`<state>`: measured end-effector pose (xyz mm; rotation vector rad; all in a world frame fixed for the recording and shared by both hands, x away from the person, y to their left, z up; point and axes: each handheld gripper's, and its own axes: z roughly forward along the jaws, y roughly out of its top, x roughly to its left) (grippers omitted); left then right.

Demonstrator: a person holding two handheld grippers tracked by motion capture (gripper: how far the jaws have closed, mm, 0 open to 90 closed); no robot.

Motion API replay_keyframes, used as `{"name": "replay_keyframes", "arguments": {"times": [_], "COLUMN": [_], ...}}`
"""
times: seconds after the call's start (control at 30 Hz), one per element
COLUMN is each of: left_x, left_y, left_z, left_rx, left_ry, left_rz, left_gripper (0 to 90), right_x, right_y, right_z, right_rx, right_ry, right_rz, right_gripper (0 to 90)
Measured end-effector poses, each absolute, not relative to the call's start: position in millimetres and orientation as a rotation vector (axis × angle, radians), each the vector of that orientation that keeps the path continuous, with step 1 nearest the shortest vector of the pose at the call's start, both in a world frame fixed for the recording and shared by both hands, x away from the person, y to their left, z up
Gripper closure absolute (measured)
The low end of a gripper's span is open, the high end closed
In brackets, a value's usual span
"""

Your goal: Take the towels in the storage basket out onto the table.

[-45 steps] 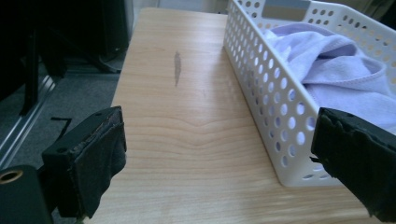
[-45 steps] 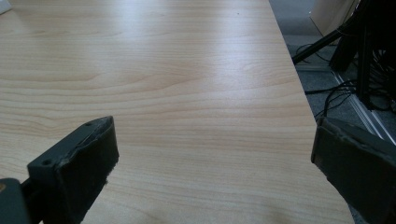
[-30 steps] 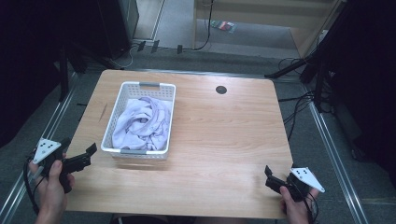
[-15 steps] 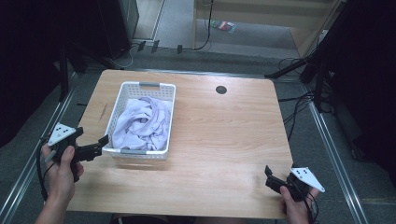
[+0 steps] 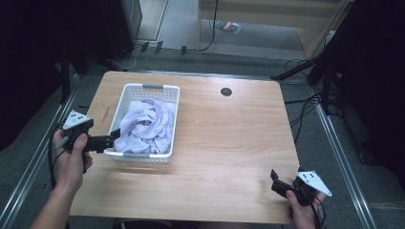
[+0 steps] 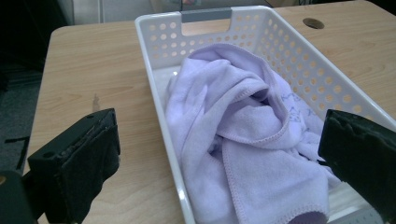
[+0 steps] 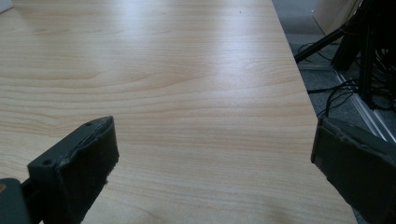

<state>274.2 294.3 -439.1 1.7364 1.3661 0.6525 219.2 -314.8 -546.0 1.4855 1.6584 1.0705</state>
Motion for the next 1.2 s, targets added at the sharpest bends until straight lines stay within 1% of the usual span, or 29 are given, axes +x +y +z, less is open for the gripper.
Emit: {"name": "replay_keyframes", "arguments": {"times": [0.53,1.2], "left_x": [303,334], "left_y": [274,252], "left_z": [-430,-431], "left_rx": [1.803,1.871], "left_ry": [1.394,1.443], "left_rz": [0.606,0.538], "left_gripper": [0.0,0.0], "right_x": [219,219], "right_y": [-314,-314], "right_z": [-546,-546], "right_rx": [1.479,1.472], "right_ry": [1.667,1.67], "right_rz": [1.067,1.067], "right_gripper": [1.0,1.0]}}
